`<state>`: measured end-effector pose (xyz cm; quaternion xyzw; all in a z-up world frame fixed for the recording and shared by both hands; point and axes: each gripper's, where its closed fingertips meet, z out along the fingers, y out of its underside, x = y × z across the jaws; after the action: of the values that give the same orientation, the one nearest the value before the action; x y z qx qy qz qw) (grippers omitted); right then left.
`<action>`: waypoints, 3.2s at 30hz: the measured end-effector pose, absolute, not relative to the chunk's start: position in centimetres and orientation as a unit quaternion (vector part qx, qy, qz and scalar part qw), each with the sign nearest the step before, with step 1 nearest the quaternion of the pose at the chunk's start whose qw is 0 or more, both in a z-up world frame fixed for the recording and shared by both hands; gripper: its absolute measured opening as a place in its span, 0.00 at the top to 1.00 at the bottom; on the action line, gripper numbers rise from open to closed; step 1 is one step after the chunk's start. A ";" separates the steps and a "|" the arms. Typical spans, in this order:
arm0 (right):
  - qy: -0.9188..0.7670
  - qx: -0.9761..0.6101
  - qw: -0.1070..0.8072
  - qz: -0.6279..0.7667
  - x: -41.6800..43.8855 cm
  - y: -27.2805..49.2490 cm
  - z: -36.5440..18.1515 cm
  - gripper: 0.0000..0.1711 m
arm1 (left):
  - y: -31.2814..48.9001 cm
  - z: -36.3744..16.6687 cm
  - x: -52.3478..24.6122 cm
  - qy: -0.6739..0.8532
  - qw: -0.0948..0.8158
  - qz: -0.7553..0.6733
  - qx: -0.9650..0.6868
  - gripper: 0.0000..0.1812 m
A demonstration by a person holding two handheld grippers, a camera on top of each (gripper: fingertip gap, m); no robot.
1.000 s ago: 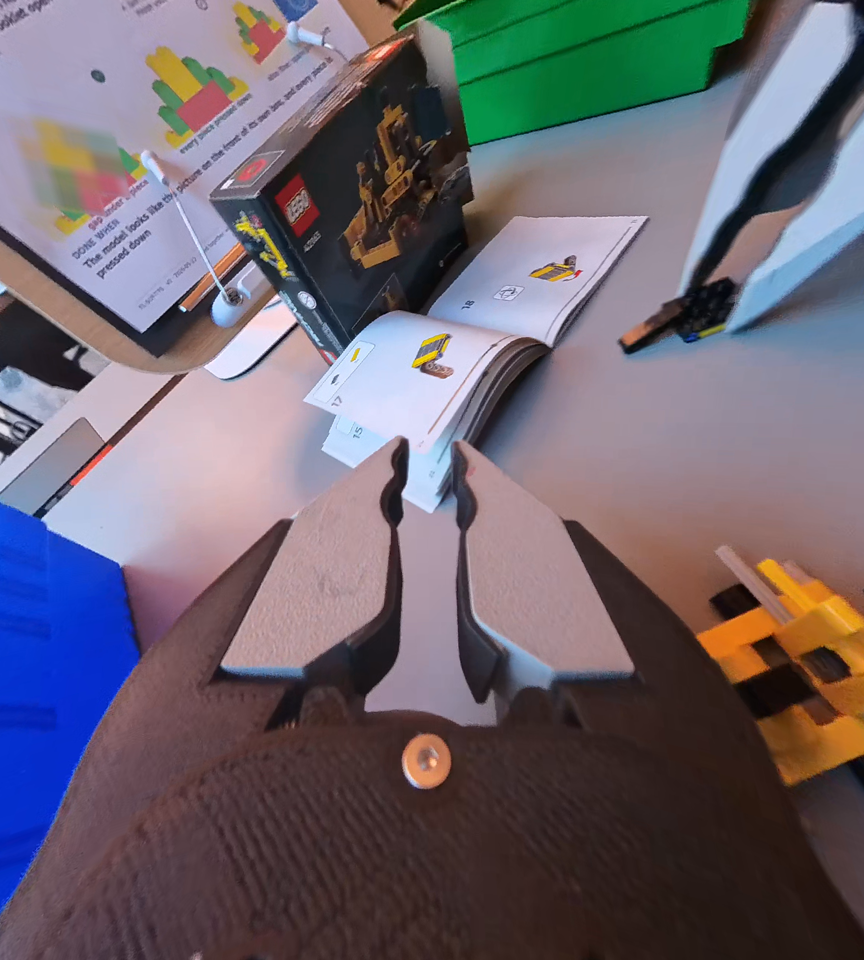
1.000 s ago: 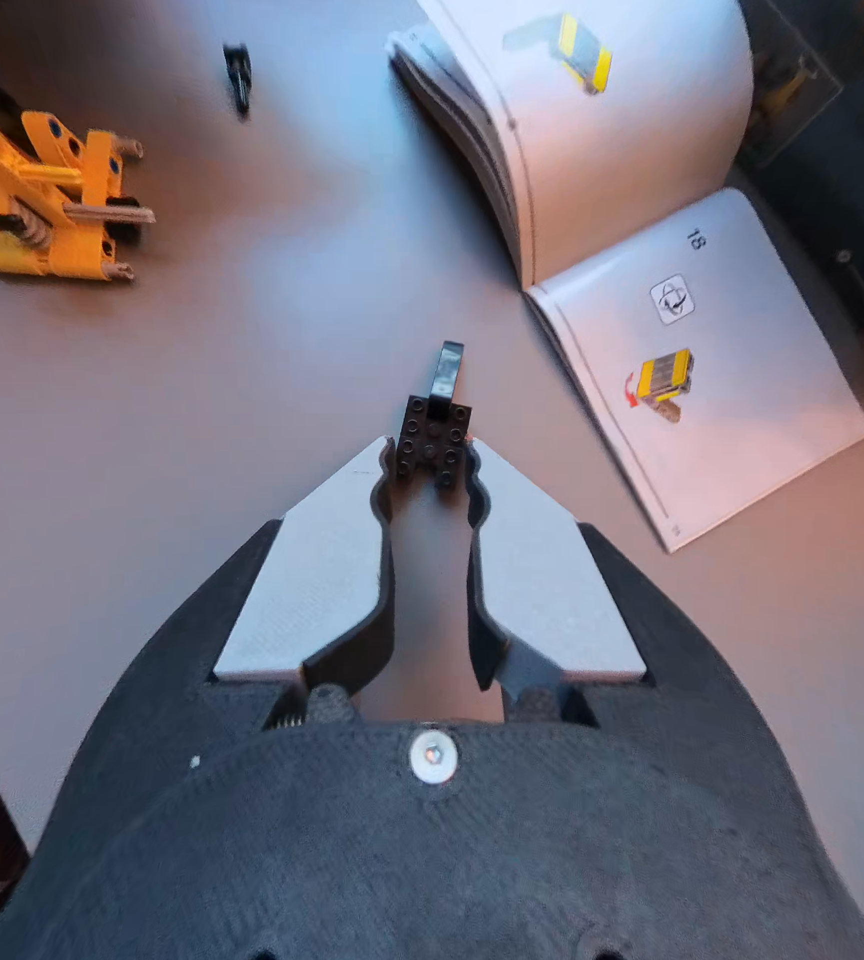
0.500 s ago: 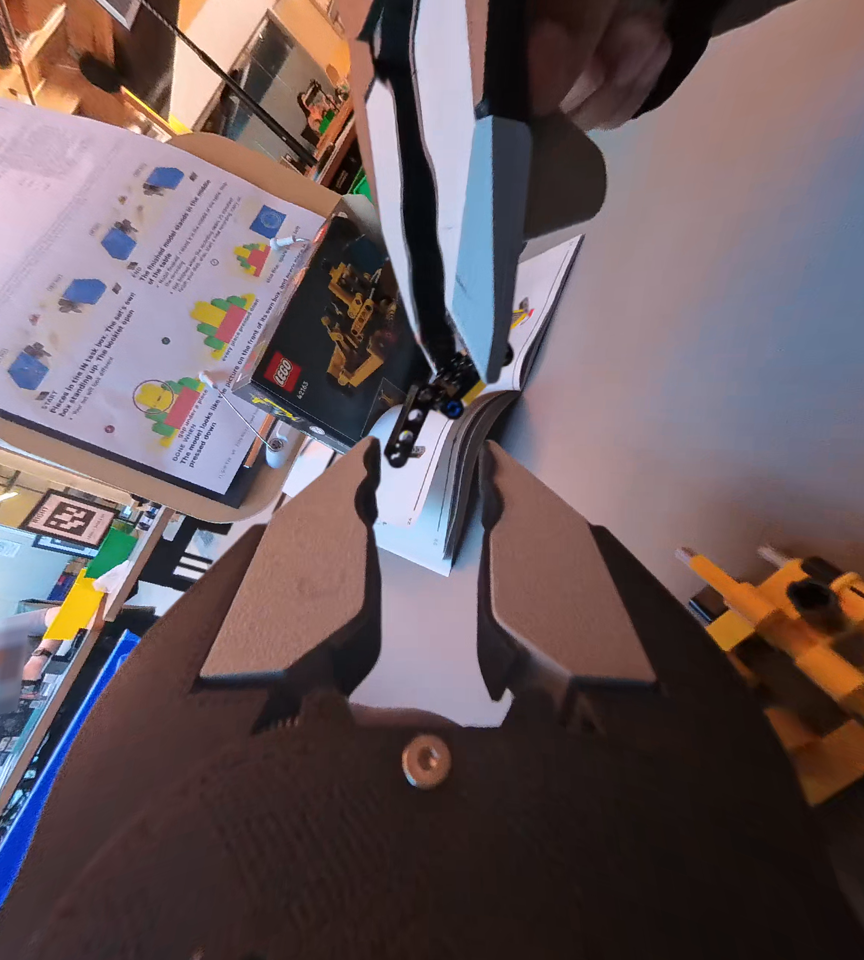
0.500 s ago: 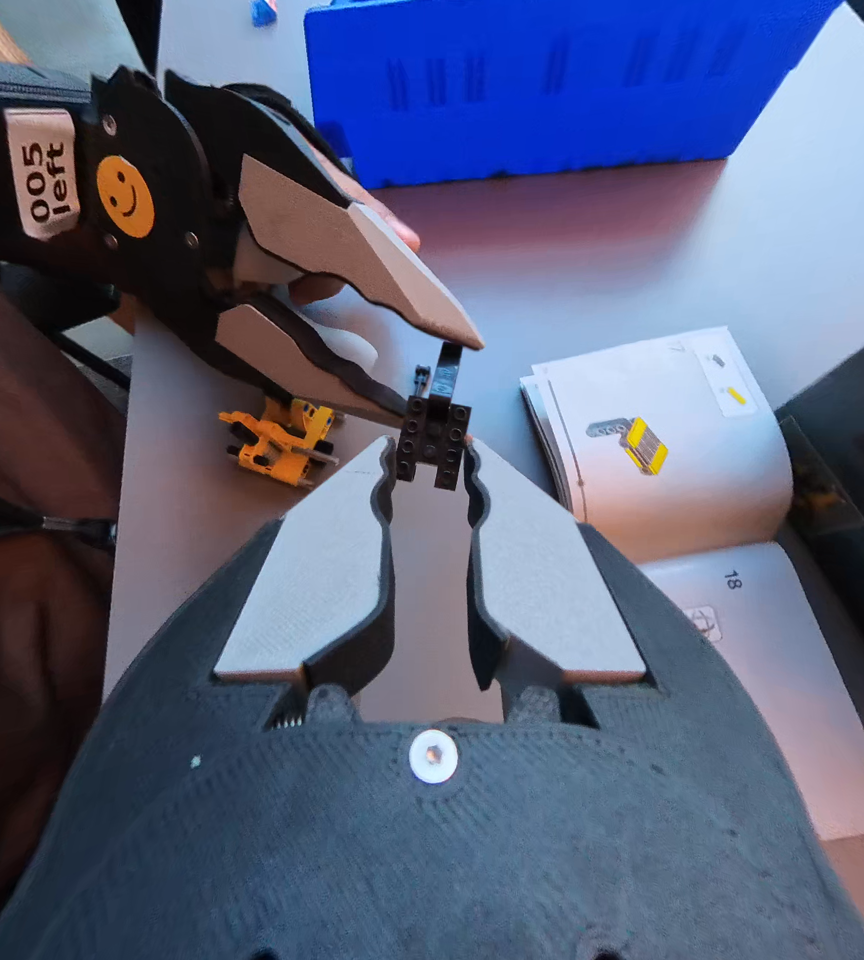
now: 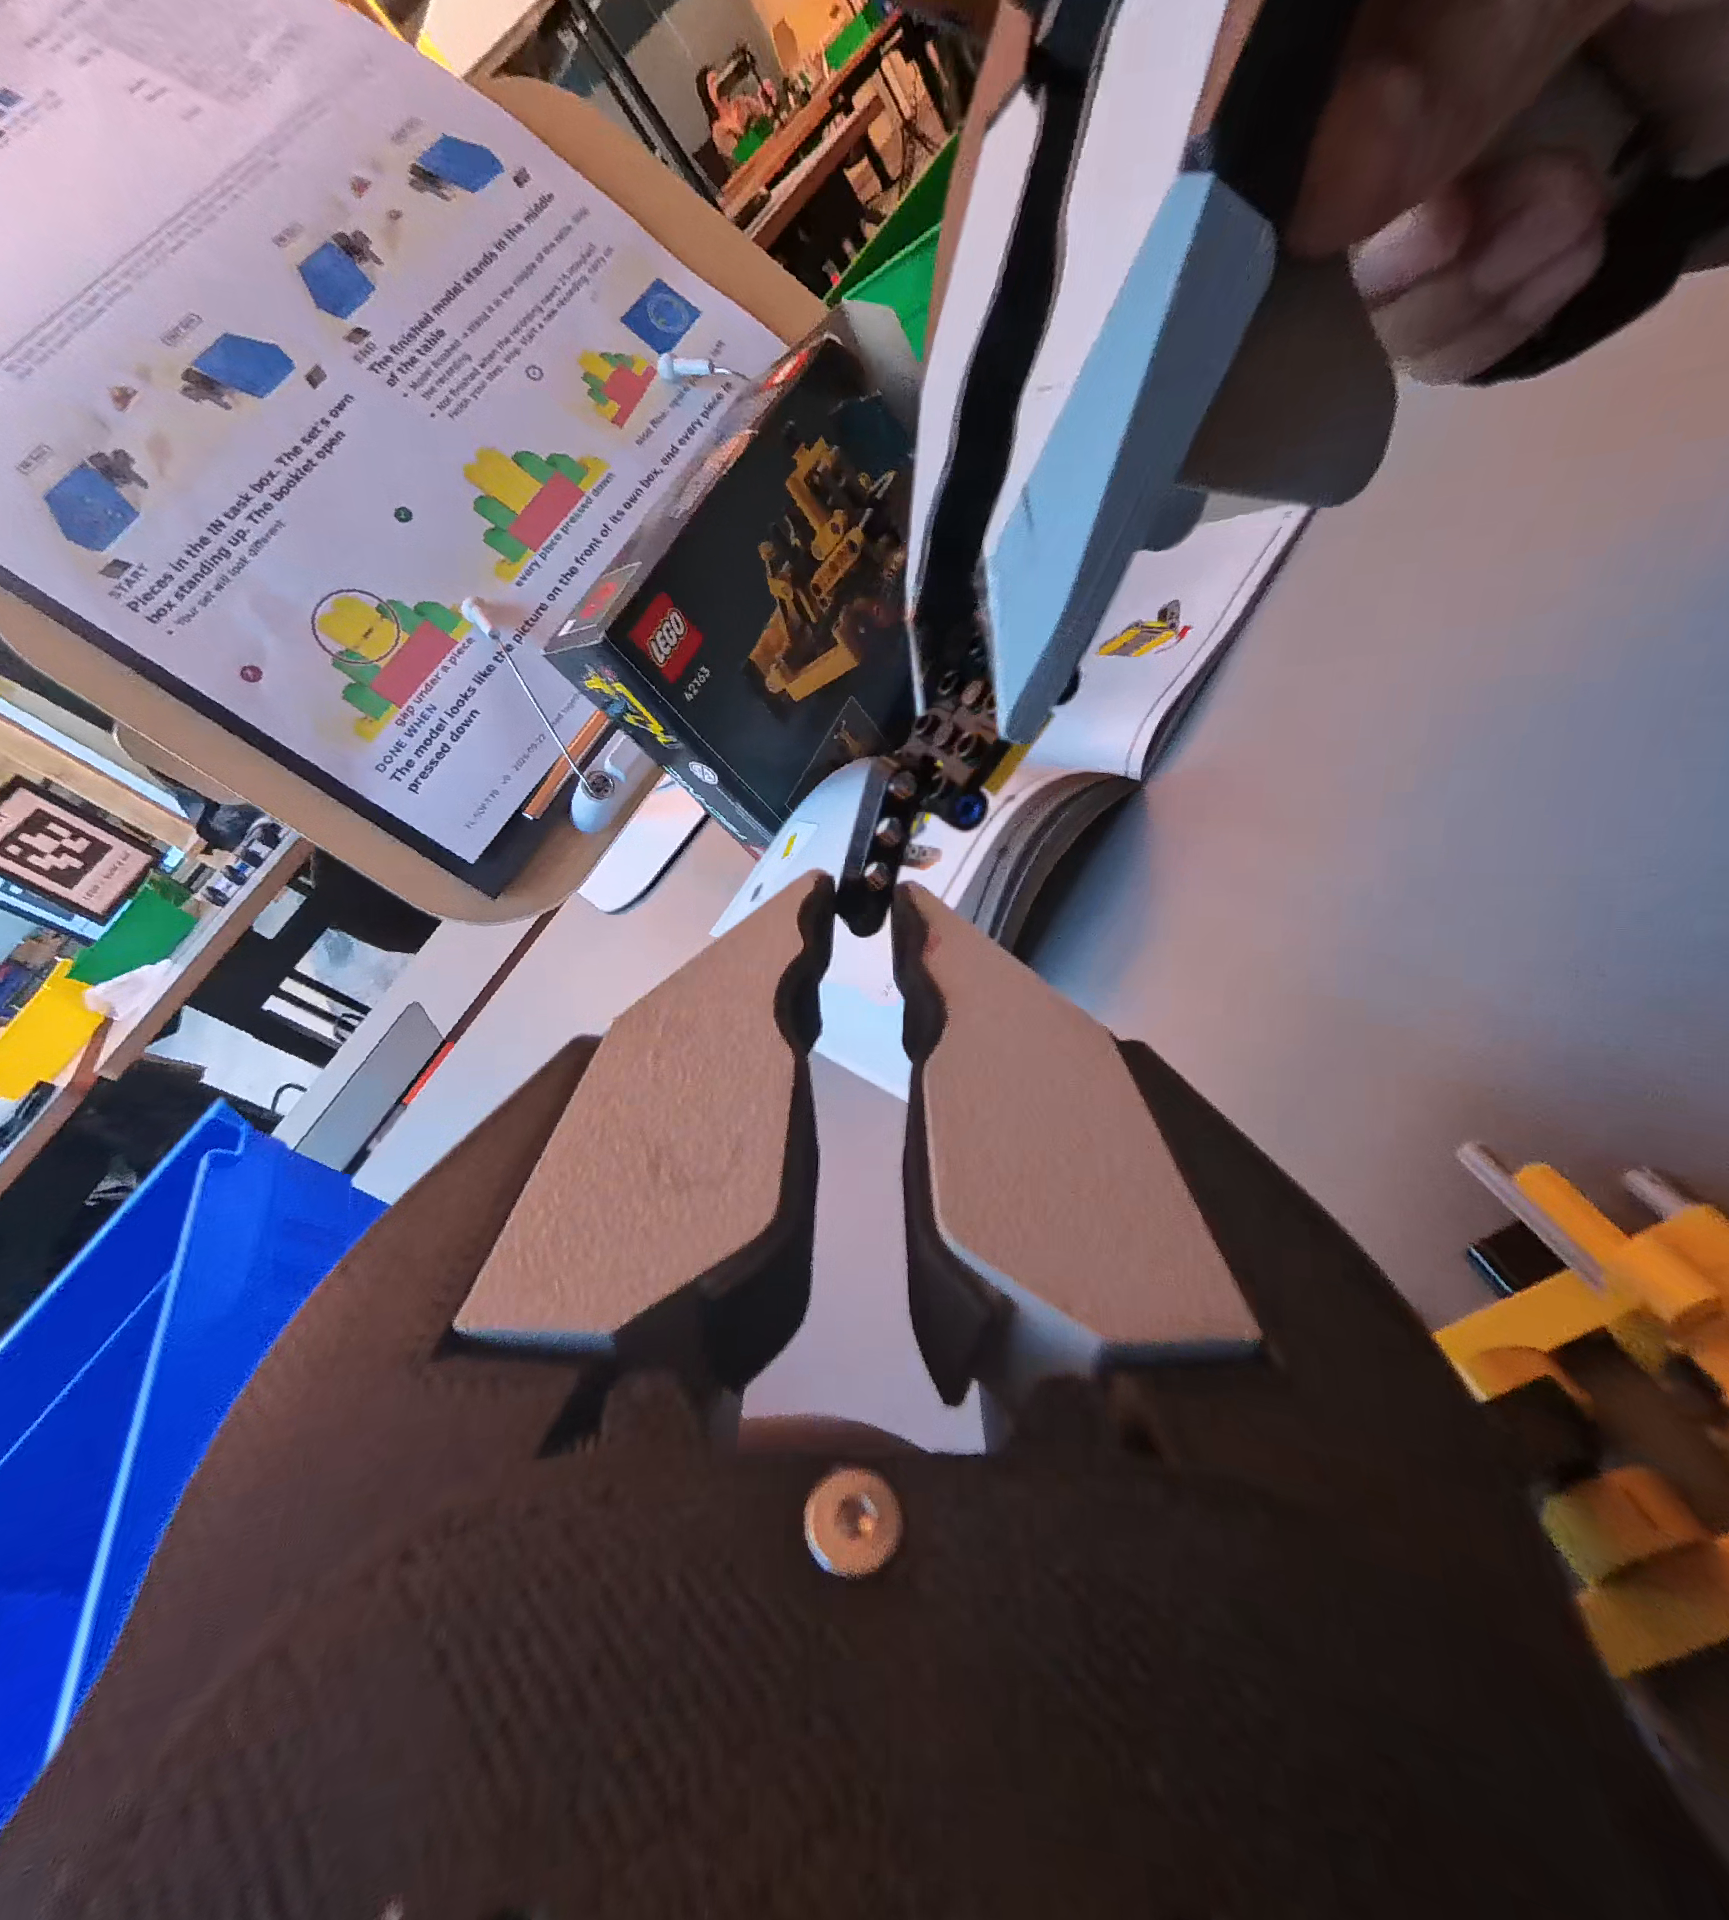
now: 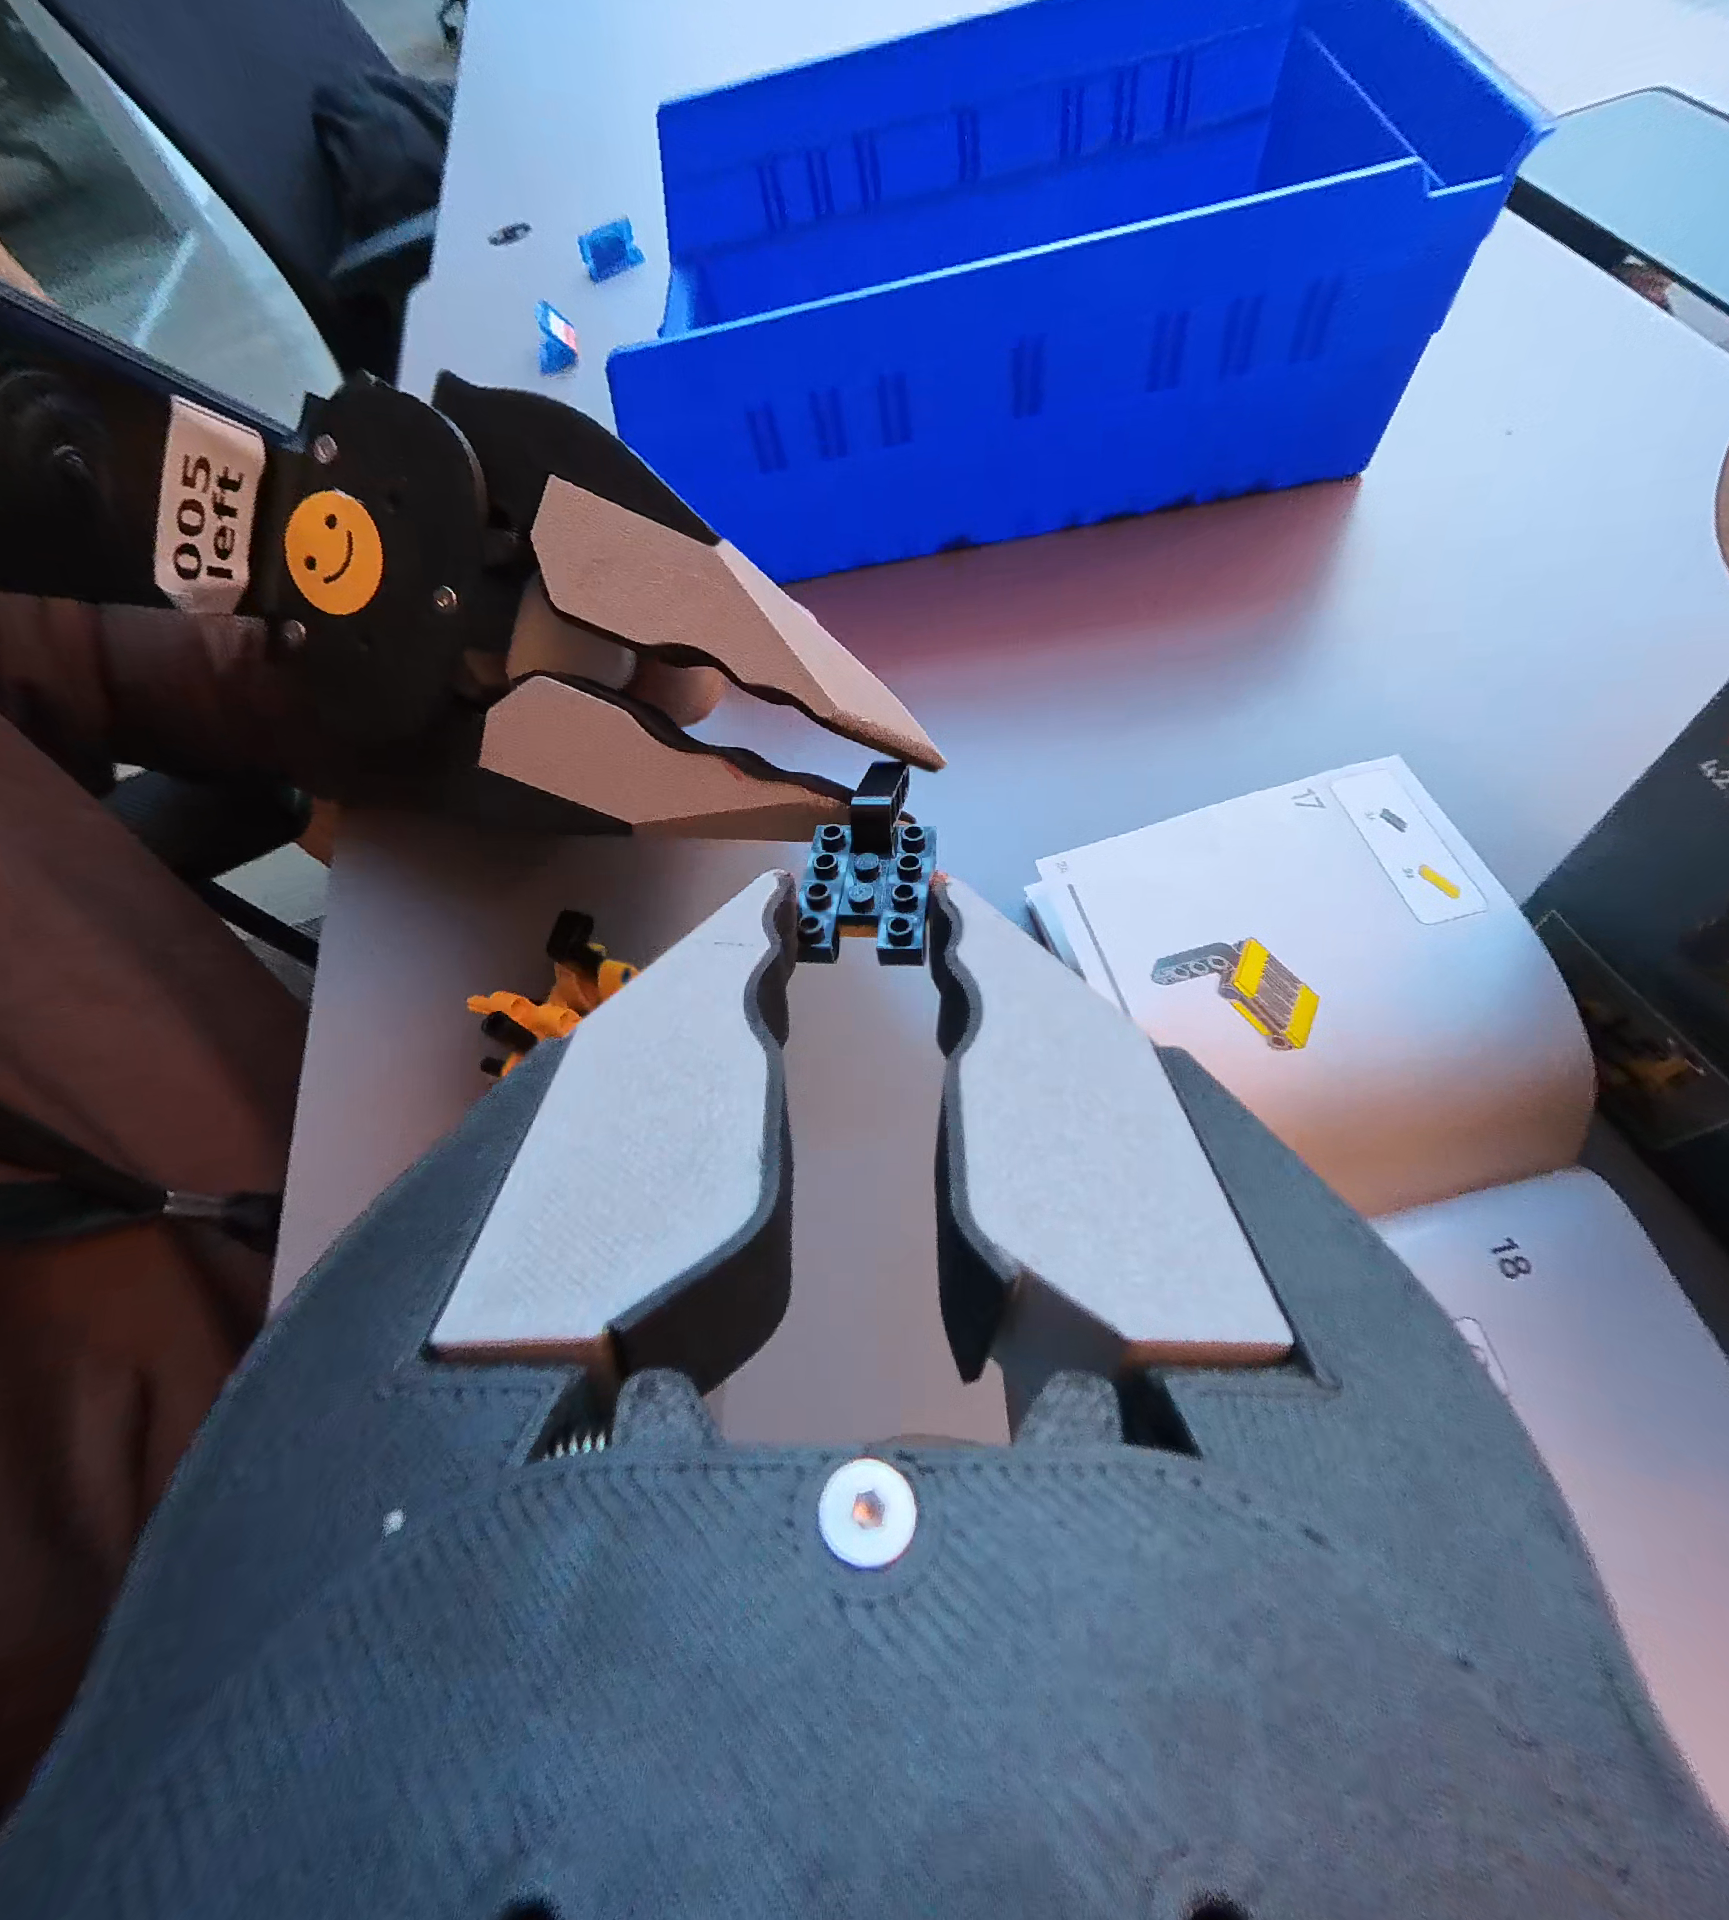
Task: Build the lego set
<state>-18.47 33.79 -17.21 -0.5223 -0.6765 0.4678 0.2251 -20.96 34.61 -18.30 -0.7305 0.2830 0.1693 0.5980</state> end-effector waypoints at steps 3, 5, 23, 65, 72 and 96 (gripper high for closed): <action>-0.676 -0.525 0.209 0.472 -18.3 33.8 -17.5 0.82 | 34.6 -18.1 -20.7 0.292 0.602 0.178 -0.722 0.97; -0.692 -0.525 0.202 0.452 -18.0 33.7 -18.2 0.82 | 34.5 -18.0 -20.6 0.297 0.603 0.185 -0.717 0.97; -0.644 -0.504 0.255 0.517 -18.7 33.4 -16.2 0.86 | 34.2 -15.4 -21.0 0.206 0.670 0.112 -0.704 0.96; -0.618 -0.495 0.270 0.548 -18.8 33.3 -15.3 0.86 | 34.0 -14.4 -20.6 0.189 0.700 0.112 -0.680 0.97; -0.611 -0.498 0.299 0.539 -19.1 33.6 -15.1 0.86 | 34.0 -14.9 -20.4 0.177 0.692 0.080 -0.695 0.97; -0.755 -0.460 0.303 0.356 -15.3 36.9 -22.8 0.86 | 34.6 -18.4 -22.2 0.175 0.621 0.034 -0.763 0.94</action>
<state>-15.26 36.92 -22.85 -0.4603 -0.7545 0.3561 0.3033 -22.16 34.62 -18.38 -0.7631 0.1751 0.0338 0.6212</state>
